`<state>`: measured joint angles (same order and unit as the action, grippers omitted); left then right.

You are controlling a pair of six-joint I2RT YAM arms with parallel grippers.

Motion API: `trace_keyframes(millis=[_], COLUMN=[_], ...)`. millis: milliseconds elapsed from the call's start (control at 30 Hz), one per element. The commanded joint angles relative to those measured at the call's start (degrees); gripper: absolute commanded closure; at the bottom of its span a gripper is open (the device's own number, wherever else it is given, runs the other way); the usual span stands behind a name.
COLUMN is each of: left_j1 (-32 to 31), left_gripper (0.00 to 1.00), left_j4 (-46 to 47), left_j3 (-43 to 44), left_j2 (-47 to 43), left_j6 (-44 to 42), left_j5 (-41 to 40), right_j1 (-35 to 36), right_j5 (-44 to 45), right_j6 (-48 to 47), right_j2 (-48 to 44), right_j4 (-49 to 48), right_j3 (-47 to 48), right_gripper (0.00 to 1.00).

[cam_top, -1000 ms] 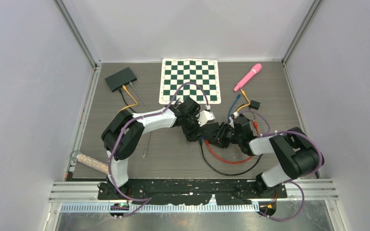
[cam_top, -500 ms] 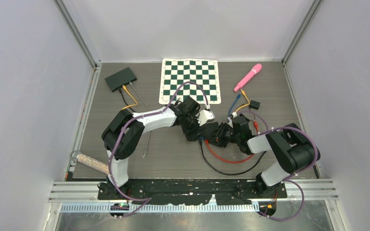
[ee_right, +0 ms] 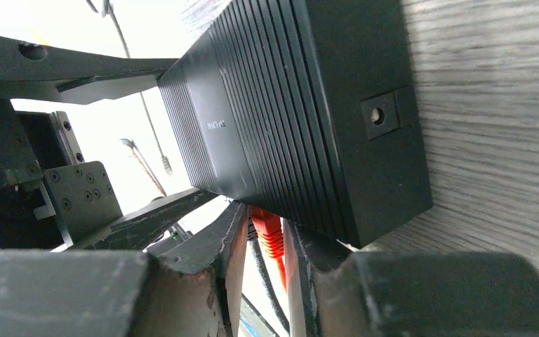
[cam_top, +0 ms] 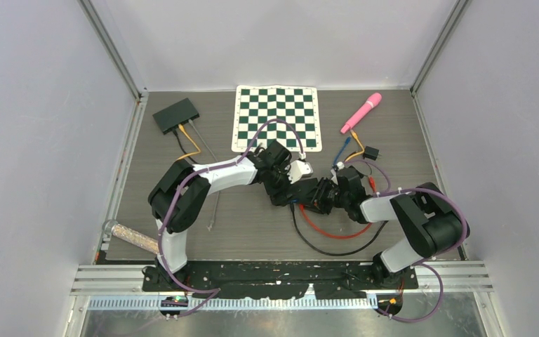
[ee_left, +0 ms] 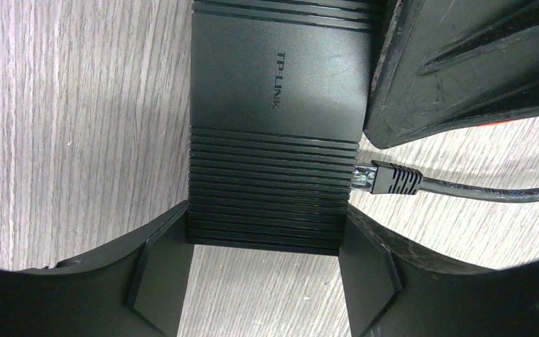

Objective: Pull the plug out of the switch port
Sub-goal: Pull the connector from the switch port.

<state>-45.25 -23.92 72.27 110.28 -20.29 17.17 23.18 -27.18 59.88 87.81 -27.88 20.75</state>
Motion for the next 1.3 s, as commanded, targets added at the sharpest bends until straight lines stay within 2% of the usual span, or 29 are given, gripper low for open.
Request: trace_keyframes(millis=[0, 100, 267, 600, 900, 1133, 1267], left_j1=[-0.77, -0.72, -0.71, -0.76, -0.72, -0.64, -0.63], left_gripper=[0.56, 0.56, 0.57, 0.57, 0.6, 0.6, 0.61], left_j4=[-5.49, -5.68, -5.68, -5.31, -1.78, -1.76, -1.48], left_j3=[0.29, 0.26, 0.25, 0.0, -1.92, -1.8, -2.01], left_j2=[0.36, 0.16, 0.39, 0.72, -1.1, -0.76, -0.83], left_j6=[0.83, 0.62, 0.43, 0.17, 0.78, 0.87, 0.96], left_j5=[6.0, 6.34, 6.51, 6.45, 5.26, 4.56, 4.08], right_j1=[-0.15, -0.11, -0.13, -0.15, -0.15, -0.23, -0.11], right_j5=[5.32, 5.13, 5.27, 5.88, 4.71, -0.94, 0.83], right_j6=[-0.47, -0.52, -0.92, -3.8, -10.82, -10.84, -12.66], right_j2=[-0.63, 0.24, 1.18, 0.88, -0.91, 0.55, -0.43], right_j4=[2.06, 1.96, 2.23, 5.09, 9.7, 5.61, 8.91], right_j3=[2.16, 2.83, 3.48, 3.85, 3.58, 2.71, 2.91], right_gripper=[0.7, 0.66, 0.66, 0.94, 0.95, 0.95, 0.95])
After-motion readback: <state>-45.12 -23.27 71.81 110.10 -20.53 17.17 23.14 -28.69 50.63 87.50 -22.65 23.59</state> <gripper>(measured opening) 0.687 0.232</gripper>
